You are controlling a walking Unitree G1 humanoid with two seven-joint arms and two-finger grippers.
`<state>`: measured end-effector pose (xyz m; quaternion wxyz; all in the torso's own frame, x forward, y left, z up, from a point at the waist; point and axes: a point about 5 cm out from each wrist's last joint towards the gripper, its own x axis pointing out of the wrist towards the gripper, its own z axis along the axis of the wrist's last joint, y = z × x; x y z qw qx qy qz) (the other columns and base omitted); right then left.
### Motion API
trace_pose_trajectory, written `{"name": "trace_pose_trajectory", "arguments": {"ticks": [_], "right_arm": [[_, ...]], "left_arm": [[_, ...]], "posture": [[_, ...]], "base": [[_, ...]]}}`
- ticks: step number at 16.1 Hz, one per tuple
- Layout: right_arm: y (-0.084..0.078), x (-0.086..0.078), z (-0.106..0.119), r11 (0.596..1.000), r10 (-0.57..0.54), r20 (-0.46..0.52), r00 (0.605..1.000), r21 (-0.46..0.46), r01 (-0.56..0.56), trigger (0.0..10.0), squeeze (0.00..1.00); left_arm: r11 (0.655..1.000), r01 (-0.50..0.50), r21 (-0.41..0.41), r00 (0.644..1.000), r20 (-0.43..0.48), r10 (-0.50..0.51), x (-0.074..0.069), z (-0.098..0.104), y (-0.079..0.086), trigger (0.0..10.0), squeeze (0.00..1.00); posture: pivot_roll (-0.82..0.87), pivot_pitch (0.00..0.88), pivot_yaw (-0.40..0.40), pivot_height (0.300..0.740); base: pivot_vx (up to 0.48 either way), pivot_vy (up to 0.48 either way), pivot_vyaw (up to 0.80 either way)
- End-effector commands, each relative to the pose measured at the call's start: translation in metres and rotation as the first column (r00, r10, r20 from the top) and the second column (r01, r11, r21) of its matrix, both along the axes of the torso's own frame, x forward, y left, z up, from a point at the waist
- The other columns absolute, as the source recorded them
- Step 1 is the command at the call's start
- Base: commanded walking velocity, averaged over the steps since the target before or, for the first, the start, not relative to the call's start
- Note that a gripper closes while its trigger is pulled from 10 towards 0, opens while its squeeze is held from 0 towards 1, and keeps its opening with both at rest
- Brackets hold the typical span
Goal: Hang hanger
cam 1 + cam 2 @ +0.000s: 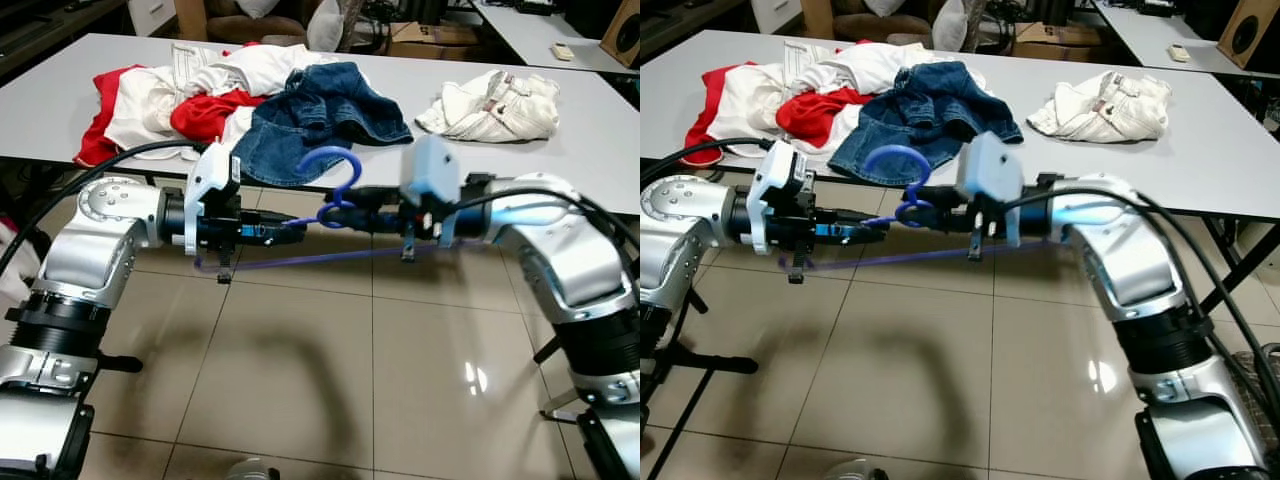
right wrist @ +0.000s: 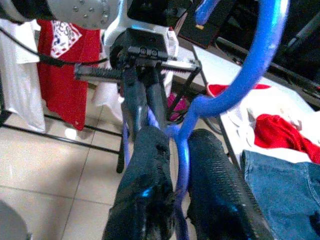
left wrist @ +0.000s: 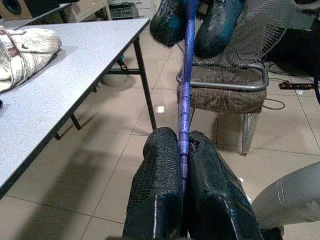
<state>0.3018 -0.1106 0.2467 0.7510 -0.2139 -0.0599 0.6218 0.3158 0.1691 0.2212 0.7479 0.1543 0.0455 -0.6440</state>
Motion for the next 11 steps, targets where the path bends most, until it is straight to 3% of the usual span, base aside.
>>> {"name": "trace_pose_trajectory", "arguments": {"ticks": [1, 4, 5, 6, 11], "right_arm": [[-0.005, -0.002, 0.007, 1.0, 0.016, 0.012, 1.0, 0.005, -0.016, 10.0, 1.0], [-0.02, -0.005, 0.011, 0.997, 0.035, 0.026, 0.999, -0.069, -0.033, 10.0, 1.0], [-0.023, -0.004, 0.012, 0.996, 0.03, 0.038, 0.999, -0.088, -0.026, 10.0, 0.67], [-0.025, -0.004, 0.013, 0.995, 0.027, 0.049, 0.998, -0.102, -0.022, 10.0, 0.0], [-0.017, -0.004, 0.008, 0.991, 0.058, 0.042, 0.997, -0.123, -0.053, 10.0, 0.0]], "left_arm": [[1.0, -0.005, 0.015, 1.0, 0.029, 0.005, 0.002, 0.009, 0.004, 0.0, 0.0], [0.997, -0.003, 0.073, 0.998, 0.063, -0.002, 0.001, 0.012, 0.007, 0.0, 0.0], [0.995, -0.003, 0.097, 0.997, 0.071, -0.004, 0.0, 0.011, 0.007, 0.0, 0.0], [0.994, -0.001, 0.108, 0.997, 0.078, -0.008, 0.0, 0.012, 0.007, 0.0, 0.0], [0.982, -0.009, 0.189, 0.984, 0.175, -0.024, 0.003, 0.022, 0.0, 0.0, 0.0]], "posture": [[-0.05, 0.0, 0.011, 0.74], [-0.05, 0.0, 0.006, 0.74], [-0.05, 0.0, 0.004, 0.74], [-0.05, 0.0, 0.004, 0.74], [-0.05, 0.0, 0.012, 0.74]], "base": [[0.0, 0.0, 0.0], [0.0, 0.0, 0.0], [0.0, 0.0, 0.0], [0.0, 0.0, 0.0], [0.0, 0.0, 0.0]]}}
